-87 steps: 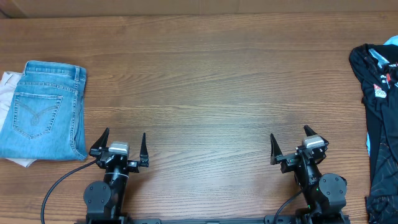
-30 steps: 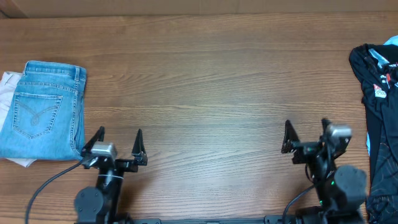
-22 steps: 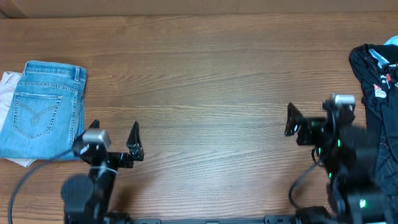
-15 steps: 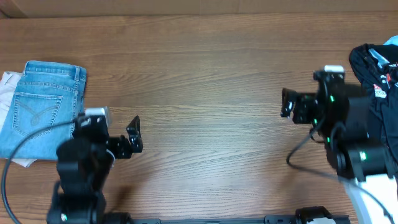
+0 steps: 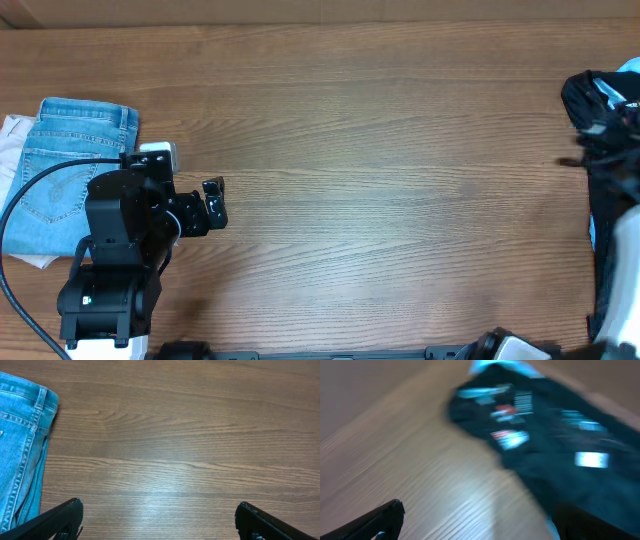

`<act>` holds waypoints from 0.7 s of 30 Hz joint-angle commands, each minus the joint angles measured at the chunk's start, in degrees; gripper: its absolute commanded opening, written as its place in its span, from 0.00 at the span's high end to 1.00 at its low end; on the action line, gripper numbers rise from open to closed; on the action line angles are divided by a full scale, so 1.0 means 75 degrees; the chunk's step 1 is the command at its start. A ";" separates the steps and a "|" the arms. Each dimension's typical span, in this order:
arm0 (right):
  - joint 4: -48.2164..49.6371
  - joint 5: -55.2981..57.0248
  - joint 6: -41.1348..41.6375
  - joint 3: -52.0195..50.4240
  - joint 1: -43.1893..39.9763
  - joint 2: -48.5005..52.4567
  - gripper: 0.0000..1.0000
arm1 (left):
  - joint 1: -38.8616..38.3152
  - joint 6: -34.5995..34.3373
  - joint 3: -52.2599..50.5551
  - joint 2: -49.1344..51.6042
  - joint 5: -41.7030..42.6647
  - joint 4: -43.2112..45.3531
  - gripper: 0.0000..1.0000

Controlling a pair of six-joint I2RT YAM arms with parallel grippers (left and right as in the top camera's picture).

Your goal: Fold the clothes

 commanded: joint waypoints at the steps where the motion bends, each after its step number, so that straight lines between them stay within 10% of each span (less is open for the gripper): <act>1: 0.0221 -0.0038 0.0210 0.0227 -0.0979 0.0446 0.00 | -0.0035 0.0009 0.0198 -0.0023 0.0055 0.0009 0.00; 21: 0.1891 -0.0801 0.0603 0.0221 -0.3241 0.3418 0.02 | -0.0035 0.0009 0.0198 0.0035 0.0050 -0.0146 0.00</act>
